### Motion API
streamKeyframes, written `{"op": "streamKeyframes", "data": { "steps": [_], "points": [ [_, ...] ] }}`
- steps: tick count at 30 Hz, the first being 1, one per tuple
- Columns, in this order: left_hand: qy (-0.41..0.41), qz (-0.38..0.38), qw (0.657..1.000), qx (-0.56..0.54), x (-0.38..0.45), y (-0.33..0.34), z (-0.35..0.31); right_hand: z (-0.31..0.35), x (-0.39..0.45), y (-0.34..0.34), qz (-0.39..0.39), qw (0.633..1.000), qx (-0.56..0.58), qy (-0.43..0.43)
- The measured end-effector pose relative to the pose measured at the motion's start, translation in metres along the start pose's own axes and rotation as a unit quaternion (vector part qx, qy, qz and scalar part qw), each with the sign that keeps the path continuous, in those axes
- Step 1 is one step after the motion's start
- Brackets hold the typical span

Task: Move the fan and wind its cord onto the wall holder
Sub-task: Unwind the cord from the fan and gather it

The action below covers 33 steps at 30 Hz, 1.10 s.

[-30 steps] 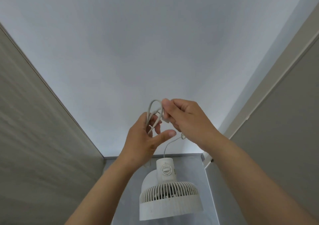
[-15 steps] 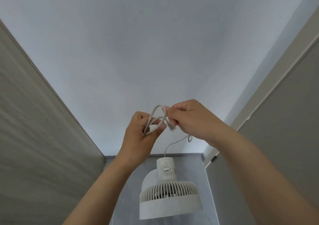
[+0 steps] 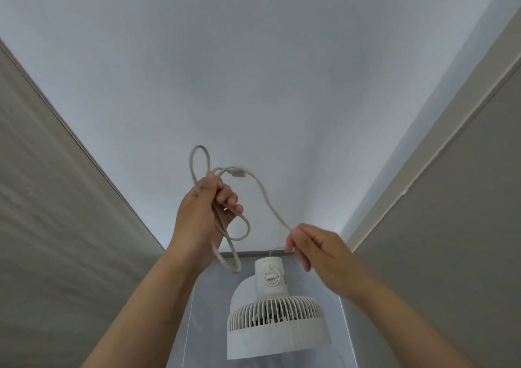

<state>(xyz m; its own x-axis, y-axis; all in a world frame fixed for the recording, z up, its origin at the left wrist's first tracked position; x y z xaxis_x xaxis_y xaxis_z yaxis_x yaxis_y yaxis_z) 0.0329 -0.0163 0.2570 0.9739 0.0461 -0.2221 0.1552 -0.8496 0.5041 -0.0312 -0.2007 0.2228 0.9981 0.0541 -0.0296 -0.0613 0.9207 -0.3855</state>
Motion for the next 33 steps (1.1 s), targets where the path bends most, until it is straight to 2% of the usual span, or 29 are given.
{"op": "streamKeyframes", "data": {
  "steps": [3, 6, 9, 12, 14, 19, 22, 26, 29, 33],
  "points": [
    [-0.005, -0.058, 0.997, -0.046, 0.005, -0.008, -0.003, -0.033, -0.015, 0.017, 0.007, 0.999, -0.041, 0.009],
    [-0.003, -0.096, 0.993, 0.062, 0.006, -0.018, 0.006, -0.047, -0.024, 0.03, 0.005, 0.998, -0.063, 0.004],
    [-0.018, -0.068, 0.989, 0.131, 0.006, -0.021, 0.019, -0.038, -0.026, 0.048, 0.043, 0.991, -0.118, -0.041],
    [-0.042, -0.003, 0.992, 0.12, 0.002, -0.015, 0.03, -0.03, -0.024, 0.067, 0.091, 0.975, -0.194, -0.065],
    [-0.059, 0.015, 0.992, 0.108, 0.001, -0.01, 0.035, -0.026, -0.019, 0.074, 0.098, 0.967, -0.227, -0.062],
    [-0.098, 0.027, 0.991, 0.087, 0.005, -0.014, 0.037, -0.017, 0.0, 0.064, 0.112, 0.967, -0.226, -0.029],
    [-0.108, 0.042, 0.984, 0.133, 0.006, -0.017, 0.039, -0.01, 0.016, 0.052, 0.121, 0.974, -0.193, -0.007],
    [-0.064, 0.084, 0.944, 0.313, 0.001, -0.017, 0.042, 0.001, 0.041, 0.038, 0.115, 0.98, -0.163, -0.009],
    [-0.041, 0.148, 0.909, 0.389, 0.0, -0.015, 0.042, 0.007, 0.055, 0.026, 0.142, 0.973, -0.178, -0.023],
    [-0.042, 0.213, 0.845, 0.489, 0.002, -0.018, 0.048, -0.001, 0.062, 0.016, 0.172, 0.97, -0.169, 0.008]
  ]
}}
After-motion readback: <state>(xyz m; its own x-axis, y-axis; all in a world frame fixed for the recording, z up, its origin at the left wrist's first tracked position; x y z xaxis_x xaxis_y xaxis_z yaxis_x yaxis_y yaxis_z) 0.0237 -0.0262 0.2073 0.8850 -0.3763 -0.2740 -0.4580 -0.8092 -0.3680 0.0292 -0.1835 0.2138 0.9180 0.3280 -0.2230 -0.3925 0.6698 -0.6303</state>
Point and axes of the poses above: each hand's wrist, its own x-axis towards the middle knuckle, its own y-axis out of the palm, z = x × y, the point moved 5 cm from there along x, towards the middle knuckle, and after that the axes turned 6 degrees about -z, right-handed, at the moved point
